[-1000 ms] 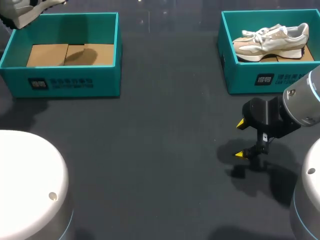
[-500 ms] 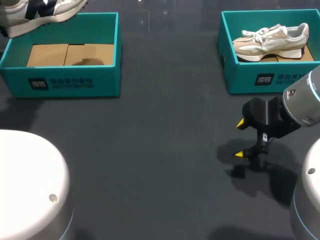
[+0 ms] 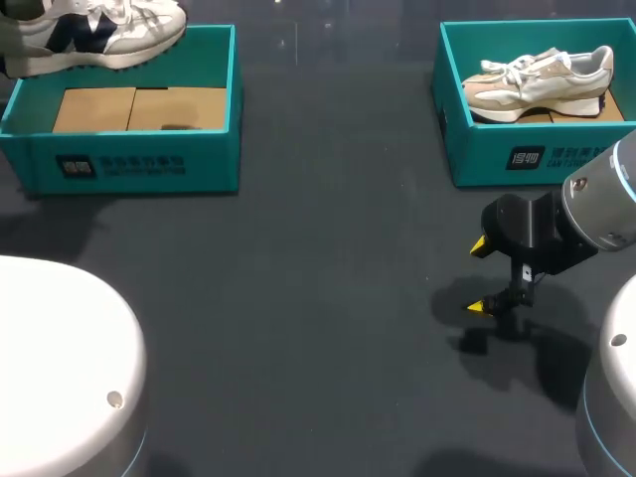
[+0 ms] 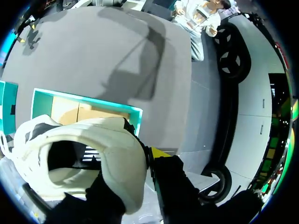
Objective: Take the shoe out of the shoebox, open the shoe tongue, remove and reinsert the insole, then place the shoe into the shoebox
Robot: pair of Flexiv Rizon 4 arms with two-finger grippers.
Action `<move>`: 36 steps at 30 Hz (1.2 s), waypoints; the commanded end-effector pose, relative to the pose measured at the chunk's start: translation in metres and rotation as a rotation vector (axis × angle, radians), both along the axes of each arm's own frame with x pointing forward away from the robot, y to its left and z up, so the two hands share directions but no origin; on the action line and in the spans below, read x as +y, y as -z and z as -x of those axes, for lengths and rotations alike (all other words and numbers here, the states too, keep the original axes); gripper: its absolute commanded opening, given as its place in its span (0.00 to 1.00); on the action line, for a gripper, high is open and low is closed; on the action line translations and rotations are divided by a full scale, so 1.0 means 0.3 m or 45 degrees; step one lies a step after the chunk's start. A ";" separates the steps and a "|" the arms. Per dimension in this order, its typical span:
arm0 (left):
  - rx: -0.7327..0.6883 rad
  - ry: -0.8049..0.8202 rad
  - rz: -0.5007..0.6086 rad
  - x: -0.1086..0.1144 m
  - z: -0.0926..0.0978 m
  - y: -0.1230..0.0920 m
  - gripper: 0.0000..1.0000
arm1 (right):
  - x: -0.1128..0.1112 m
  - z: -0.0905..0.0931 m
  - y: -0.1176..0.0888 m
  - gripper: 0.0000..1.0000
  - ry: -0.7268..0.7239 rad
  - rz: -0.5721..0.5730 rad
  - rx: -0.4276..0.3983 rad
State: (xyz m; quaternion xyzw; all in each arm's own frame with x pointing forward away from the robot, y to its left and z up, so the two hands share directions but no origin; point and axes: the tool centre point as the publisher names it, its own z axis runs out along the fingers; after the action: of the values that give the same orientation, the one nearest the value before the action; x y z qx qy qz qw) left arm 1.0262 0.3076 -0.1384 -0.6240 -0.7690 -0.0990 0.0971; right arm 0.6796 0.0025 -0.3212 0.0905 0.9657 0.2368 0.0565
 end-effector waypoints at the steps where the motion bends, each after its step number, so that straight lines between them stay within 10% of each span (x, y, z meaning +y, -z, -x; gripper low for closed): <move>1: -0.003 0.096 0.053 -0.001 -0.002 0.022 0.00 | 0.000 0.006 0.000 1.00 0.001 0.002 -0.004; 36: 0.075 0.212 0.097 0.006 0.025 0.238 0.00 | 0.000 0.006 0.000 1.00 0.001 0.002 -0.004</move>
State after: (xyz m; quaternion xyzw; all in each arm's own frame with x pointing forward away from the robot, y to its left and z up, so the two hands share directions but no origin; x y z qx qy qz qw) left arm 1.0187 0.3095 -0.2114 -0.6914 -0.7147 -0.0590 0.0877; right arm 0.6796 0.0025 -0.3212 0.0905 0.9657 0.2368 0.0565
